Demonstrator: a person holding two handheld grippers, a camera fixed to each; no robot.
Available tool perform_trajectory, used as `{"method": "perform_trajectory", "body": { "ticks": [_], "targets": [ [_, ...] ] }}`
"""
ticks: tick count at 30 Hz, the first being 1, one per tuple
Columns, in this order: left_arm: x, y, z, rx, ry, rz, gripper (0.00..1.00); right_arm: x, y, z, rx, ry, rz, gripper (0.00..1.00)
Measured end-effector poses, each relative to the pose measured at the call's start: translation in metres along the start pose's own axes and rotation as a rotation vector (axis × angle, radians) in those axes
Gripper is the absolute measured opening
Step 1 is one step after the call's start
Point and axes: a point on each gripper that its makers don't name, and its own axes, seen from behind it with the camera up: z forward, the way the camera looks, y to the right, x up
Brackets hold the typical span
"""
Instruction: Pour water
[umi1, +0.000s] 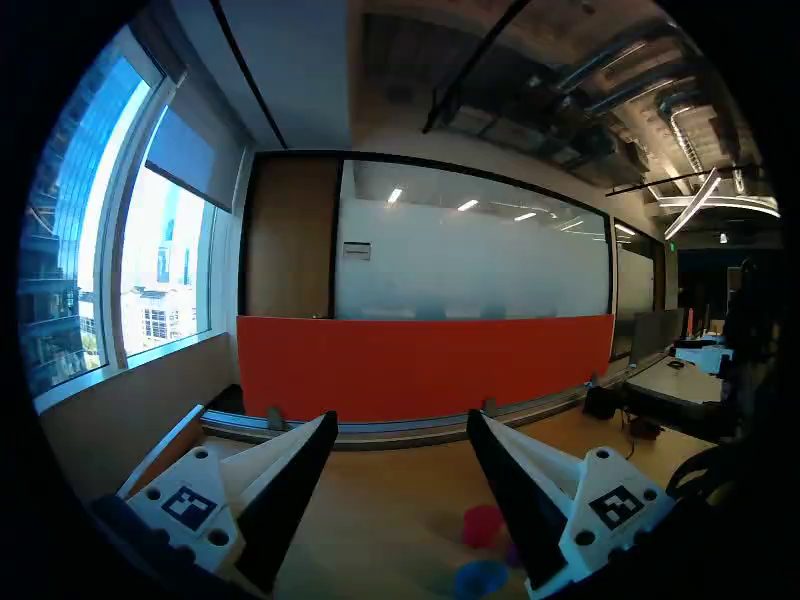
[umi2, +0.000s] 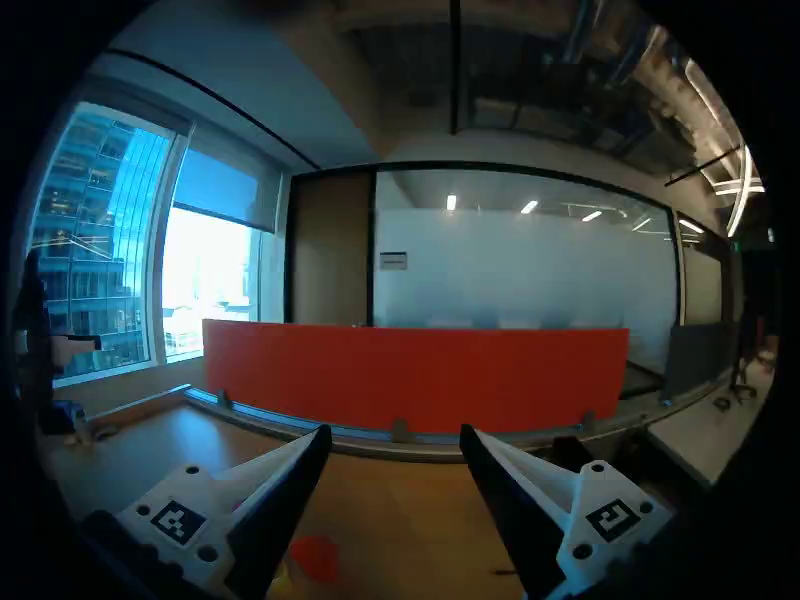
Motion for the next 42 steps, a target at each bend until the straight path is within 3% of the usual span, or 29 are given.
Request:
{"method": "perform_trajectory", "body": {
  "ticks": [12, 20, 23, 42],
  "targets": [
    [0.007, 0.027, 0.002, -0.160, 0.002, 0.003, 0.96, 0.007, -0.045, -0.005, 0.233, -0.002, 0.006, 0.99],
    [0.004, 0.059, -0.002, -0.308, -0.018, -0.016, 0.96, 0.017, -0.082, -0.014, 0.387, 0.015, -0.001, 0.99],
    [0.002, 0.066, -0.001, -0.345, -0.029, -0.030, 0.96, 0.018, -0.089, -0.014, 0.420, 0.012, 0.001, 0.99],
    [-0.039, 0.080, -0.003, -0.440, -0.101, 0.026, 0.96, -0.005, -0.124, -0.020, 0.571, -0.068, -0.075, 0.99]
  ]
}}
